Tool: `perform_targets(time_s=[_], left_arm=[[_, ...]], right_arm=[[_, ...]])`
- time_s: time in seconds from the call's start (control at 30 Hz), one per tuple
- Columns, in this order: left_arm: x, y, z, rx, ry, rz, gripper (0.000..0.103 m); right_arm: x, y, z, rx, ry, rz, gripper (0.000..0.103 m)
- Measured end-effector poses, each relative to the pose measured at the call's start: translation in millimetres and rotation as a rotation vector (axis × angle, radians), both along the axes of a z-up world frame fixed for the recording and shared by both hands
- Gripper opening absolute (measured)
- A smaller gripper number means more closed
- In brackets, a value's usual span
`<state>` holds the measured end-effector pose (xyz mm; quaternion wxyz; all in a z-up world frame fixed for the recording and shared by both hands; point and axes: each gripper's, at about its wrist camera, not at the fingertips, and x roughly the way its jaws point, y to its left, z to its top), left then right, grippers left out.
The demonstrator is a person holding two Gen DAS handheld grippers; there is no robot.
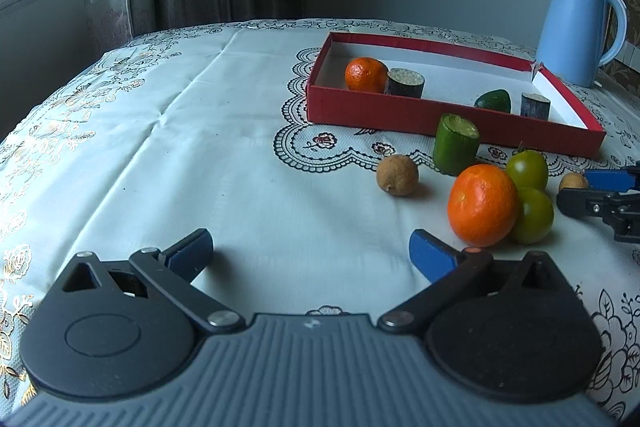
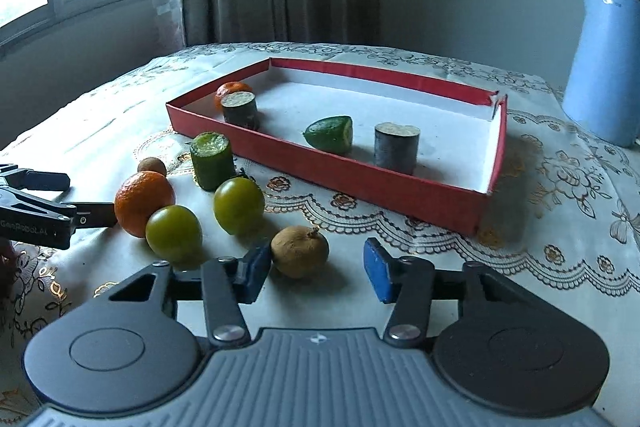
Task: Organize fruits
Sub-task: 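Reach the right gripper to the small brown round fruit, then grasp the brown fruit with the right gripper and carry it over the tray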
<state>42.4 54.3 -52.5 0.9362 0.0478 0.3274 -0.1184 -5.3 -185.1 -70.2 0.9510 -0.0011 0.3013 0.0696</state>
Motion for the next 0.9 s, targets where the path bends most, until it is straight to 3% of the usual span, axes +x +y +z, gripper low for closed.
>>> perform_targets(time_s=[0.07, 0.23, 0.9], left_arm=[[0.0, 0.1, 0.0, 0.0, 0.0, 0.0, 0.103], [-0.3, -0.2, -0.1, 0.0, 0.0, 0.0, 0.103], [-0.4, -0.2, -0.2, 0.0, 0.0, 0.0, 0.103]], right_arm=[[-0.2, 1.6, 0.6, -0.002, -0.003, 0.016, 0.038], [-2.4, 4.8, 0.0, -0.009, -0.015, 0.033, 0.03], [-0.5, -13.5, 24.8, -0.062, -0.129, -0.1, 0.029]])
